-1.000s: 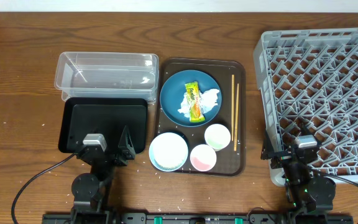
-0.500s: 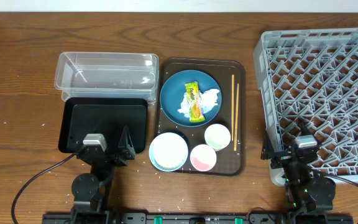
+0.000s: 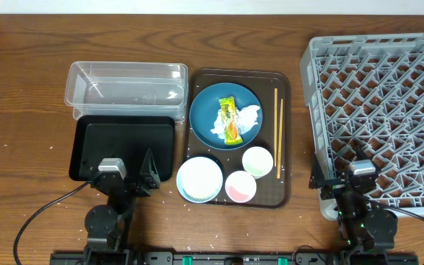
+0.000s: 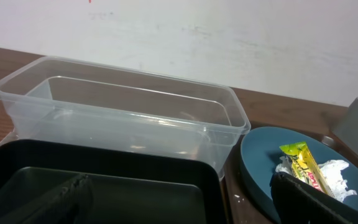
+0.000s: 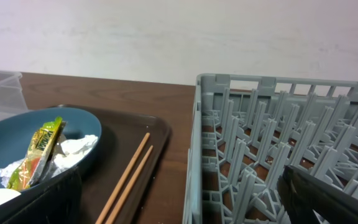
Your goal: Sort waste into correct bins and load items into the dishwasher rack
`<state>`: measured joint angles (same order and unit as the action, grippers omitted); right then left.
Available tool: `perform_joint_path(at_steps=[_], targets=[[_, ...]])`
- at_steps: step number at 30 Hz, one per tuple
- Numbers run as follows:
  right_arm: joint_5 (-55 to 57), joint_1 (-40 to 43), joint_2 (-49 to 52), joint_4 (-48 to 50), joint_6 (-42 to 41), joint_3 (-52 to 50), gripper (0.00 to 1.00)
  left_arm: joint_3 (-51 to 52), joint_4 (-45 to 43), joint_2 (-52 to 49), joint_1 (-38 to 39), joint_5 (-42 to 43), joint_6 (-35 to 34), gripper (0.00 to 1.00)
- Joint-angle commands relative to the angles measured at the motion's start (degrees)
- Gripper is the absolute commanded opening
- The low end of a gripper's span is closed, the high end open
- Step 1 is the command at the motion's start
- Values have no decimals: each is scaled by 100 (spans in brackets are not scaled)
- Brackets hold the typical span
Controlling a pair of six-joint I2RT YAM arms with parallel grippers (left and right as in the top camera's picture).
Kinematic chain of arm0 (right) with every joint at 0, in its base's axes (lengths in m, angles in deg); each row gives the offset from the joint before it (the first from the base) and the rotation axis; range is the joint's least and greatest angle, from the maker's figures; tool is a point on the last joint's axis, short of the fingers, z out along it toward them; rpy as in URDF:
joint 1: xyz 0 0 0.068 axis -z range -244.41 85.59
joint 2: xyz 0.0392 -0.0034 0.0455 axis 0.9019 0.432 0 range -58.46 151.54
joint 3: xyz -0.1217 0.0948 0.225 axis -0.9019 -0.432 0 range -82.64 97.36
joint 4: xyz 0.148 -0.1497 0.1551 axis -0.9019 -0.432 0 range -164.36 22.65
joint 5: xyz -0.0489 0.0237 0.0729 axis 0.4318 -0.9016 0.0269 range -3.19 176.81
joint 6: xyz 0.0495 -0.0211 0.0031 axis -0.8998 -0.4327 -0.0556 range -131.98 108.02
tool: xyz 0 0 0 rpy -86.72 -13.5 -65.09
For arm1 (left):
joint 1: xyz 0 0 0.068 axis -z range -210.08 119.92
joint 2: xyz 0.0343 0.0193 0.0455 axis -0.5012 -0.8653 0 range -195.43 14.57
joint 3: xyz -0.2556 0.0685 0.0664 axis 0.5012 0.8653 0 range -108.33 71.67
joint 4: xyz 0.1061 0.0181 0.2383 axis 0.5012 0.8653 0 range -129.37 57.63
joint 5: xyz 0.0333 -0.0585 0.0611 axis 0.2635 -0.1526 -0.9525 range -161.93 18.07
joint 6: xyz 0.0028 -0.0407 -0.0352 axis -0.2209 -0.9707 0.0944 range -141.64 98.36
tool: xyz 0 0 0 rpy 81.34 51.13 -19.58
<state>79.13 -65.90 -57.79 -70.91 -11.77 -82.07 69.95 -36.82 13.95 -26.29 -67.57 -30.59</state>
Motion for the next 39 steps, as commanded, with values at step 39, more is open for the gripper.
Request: perform_joint_path(at_steps=[39], targets=[[-1300, 35, 4350, -4138, -238, 5661, 99, -5998, 4280, -4625, -20, 2653, 55, 94]])
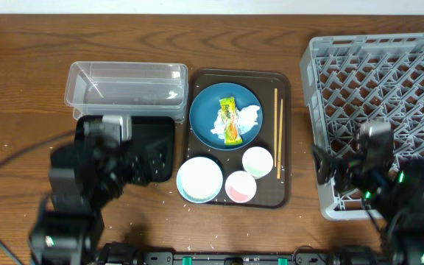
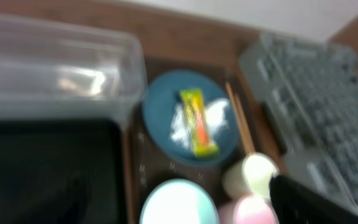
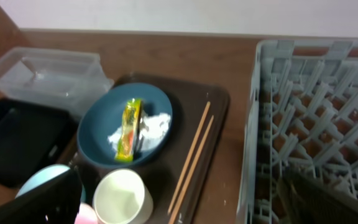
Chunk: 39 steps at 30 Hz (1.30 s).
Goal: Sort waste into correct bins and load items into the dishwasher rack
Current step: 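Reach left gripper to the pink cup and grasp it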
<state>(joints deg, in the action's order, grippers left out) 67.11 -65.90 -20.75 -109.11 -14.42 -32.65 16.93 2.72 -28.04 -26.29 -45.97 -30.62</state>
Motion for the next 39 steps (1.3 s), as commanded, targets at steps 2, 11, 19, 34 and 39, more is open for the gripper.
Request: perform_joint_path(at_steps=[2, 11, 19, 34, 39], targets=[[-175, 35, 1154, -654, 57, 1207, 99, -1056, 658, -730, -20, 730, -142, 94], [-885, 35, 2087, -1150, -490, 1628, 99, -1150, 1582, -1410, 638, 870, -356, 94], [-883, 35, 2129, -1132, -680, 1628, 99, -782, 1856, -2197, 2712, -828, -400, 83], [-883, 35, 2129, -1296, -782, 1628, 98, -542, 168, -4682, 4297, -1617, -960, 59], [-885, 35, 2129, -1333, -785, 1628, 97, -542, 197, -5154, 4306, -1613, -1091, 36]])
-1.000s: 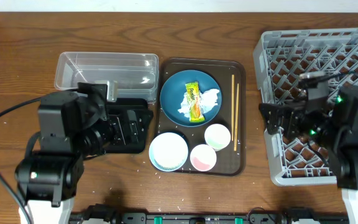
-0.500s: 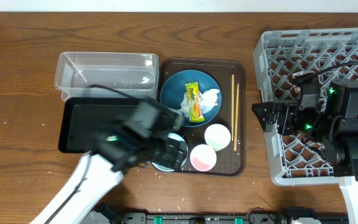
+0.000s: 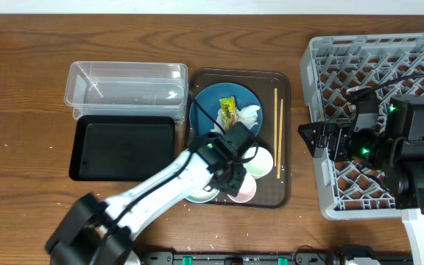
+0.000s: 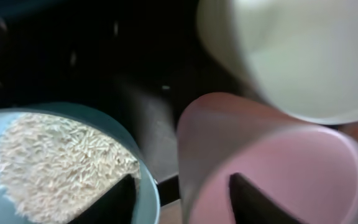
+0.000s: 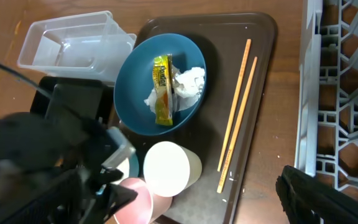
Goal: Sort waste into correct bins and load items into the dishwasher rack
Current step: 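Reach left gripper to the pink cup and grasp it, then lift pink cup and pass it to the right gripper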
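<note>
On the brown tray (image 3: 283, 193) a blue plate (image 3: 216, 103) holds a yellow snack wrapper (image 3: 229, 118) and crumpled tissue (image 3: 249, 113). Two chopsticks (image 3: 278, 129) lie on its right side. My left gripper (image 4: 185, 202) is open and low over the tray front. One finger (image 4: 263, 200) is inside the pink cup (image 4: 272, 155); the other is over the rim of the light blue bowl of rice (image 4: 48, 149). The cream cup (image 4: 303, 56) touches the pink one. My right gripper (image 3: 311, 138) hangs open above the tray's right edge.
The grey dishwasher rack (image 3: 389, 66) fills the right side of the table. A clear plastic bin (image 3: 124, 85) and a black bin (image 3: 124, 147) sit left of the tray. My left arm crosses the bowl and hides most of it from overhead.
My left gripper was raised over the black bin; now it is down on the tray front, straddling the pink cup's wall. My right gripper has moved up and left beside the rack, looking down.
Both arms first sat low at the table's front edge, left by the black bin, right by the rack. Then both were raised, looking over the tray. Now the left gripper is at the pink cup and the right hangs above the tray's right edge.
</note>
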`<state>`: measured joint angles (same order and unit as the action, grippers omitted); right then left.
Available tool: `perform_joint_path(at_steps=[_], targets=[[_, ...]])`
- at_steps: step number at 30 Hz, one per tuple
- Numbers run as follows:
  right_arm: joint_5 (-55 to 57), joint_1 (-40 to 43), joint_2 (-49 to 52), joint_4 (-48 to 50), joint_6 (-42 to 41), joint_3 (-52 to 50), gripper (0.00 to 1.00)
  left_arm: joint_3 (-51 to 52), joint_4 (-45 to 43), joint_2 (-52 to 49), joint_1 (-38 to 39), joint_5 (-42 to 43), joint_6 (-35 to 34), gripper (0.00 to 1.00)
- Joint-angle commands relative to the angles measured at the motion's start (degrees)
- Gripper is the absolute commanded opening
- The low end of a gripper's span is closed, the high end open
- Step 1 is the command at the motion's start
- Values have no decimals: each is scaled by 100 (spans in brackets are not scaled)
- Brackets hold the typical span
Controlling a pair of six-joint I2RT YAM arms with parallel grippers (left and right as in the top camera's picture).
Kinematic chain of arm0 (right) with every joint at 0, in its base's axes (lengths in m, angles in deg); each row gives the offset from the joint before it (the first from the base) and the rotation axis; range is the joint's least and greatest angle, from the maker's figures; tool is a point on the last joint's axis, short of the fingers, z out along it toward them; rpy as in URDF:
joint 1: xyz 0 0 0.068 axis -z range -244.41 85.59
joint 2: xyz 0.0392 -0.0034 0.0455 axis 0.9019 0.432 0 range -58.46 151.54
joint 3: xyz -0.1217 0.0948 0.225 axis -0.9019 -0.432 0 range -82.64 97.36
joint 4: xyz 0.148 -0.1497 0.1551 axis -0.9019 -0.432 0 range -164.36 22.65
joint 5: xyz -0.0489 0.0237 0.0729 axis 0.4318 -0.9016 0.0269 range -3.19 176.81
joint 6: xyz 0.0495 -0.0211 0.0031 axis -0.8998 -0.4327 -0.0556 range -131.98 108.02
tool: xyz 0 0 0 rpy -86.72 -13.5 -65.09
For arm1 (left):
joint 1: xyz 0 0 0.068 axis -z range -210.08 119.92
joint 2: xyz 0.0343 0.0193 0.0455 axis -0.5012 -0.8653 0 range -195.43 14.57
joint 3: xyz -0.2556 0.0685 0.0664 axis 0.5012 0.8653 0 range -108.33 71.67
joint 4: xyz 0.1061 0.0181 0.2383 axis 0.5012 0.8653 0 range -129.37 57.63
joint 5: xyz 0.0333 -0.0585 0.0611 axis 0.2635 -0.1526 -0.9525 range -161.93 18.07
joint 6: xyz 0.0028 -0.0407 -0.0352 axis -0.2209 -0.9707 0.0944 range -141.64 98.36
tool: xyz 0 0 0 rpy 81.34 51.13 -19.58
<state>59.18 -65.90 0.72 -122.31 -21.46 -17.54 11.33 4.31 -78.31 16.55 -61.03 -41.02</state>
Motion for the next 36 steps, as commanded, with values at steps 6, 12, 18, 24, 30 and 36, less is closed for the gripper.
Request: perform_joint_path(at_steps=[6, 12, 18, 24, 30, 36], targets=[[-90, 35, -17, -15, -79, 118, 97, -195, 402, 166, -2, -90, -219, 6], [-92, 35, -17, -11, -81, 118, 90, -398, 638, 1191, -11, -92, -216, 6], [-273, 35, -17, -15, -79, 116, 81, -400, 826, 2308, -509, 332, -238, 6], [-2559, -20, -4, 361, 940, 116, 81, -398, 199, 3051, -2149, 3171, 2, 6], [-4288, -584, 31, 1447, 1108, 116, 83, -398, -566, 2999, -3495, 6524, 44, 6], [-3576, -1637, 76, 2623, 372, 116, 85, -398, -673, 2852, -3724, 7462, 44, 6]])
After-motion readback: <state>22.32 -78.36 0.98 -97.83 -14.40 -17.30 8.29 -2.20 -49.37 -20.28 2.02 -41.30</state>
